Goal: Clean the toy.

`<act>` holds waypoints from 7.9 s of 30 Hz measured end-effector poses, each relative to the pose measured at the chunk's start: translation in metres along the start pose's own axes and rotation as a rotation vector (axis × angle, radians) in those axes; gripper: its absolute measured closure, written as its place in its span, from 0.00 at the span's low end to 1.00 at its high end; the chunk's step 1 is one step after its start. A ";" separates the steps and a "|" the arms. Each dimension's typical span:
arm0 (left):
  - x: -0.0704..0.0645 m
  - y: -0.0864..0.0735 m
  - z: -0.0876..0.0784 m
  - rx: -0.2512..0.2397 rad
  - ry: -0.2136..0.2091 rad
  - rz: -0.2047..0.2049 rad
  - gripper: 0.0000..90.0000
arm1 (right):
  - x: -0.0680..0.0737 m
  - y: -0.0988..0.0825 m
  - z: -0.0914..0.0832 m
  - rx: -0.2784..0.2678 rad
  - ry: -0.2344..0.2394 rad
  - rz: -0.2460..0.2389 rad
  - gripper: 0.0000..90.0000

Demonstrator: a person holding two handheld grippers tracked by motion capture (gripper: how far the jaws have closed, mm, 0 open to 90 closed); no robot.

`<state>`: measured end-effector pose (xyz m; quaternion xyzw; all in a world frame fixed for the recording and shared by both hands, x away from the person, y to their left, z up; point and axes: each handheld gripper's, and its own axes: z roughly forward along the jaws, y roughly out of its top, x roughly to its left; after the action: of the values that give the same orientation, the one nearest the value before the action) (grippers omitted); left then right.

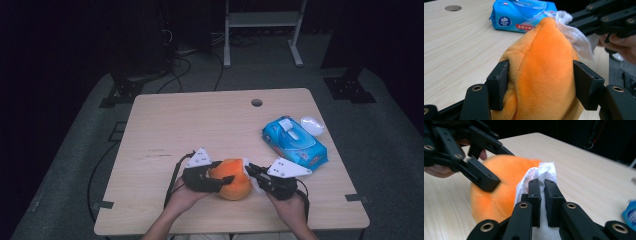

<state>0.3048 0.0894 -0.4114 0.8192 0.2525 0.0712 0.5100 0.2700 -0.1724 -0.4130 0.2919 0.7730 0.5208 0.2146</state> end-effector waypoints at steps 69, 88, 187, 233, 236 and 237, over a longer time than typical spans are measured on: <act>-0.003 -0.005 0.005 -0.004 0.023 0.071 0.41 | 0.004 -0.004 -0.003 -0.032 -0.052 0.014 0.92; -0.006 -0.003 0.007 -0.023 -0.025 0.079 0.23 | -0.010 -0.004 -0.005 -0.029 -0.030 0.029 0.92; -0.049 -0.017 0.023 0.053 0.046 0.422 0.30 | 0.030 0.021 -0.019 -0.011 0.136 -0.122 0.92; -0.004 -0.023 0.003 0.022 -0.005 0.197 0.35 | -0.027 -0.013 -0.014 -0.048 0.053 0.194 0.93; -0.005 -0.022 0.004 0.023 -0.002 0.196 0.35 | -0.027 -0.015 -0.010 -0.023 0.051 0.189 0.93; -0.005 -0.022 0.004 0.022 -0.002 0.194 0.35 | -0.030 -0.018 -0.008 -0.004 0.045 0.201 0.93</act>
<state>0.2947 0.0918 -0.4317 0.8455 0.1721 0.1168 0.4919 0.2827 -0.2038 -0.4263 0.3556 0.7435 0.5477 0.1445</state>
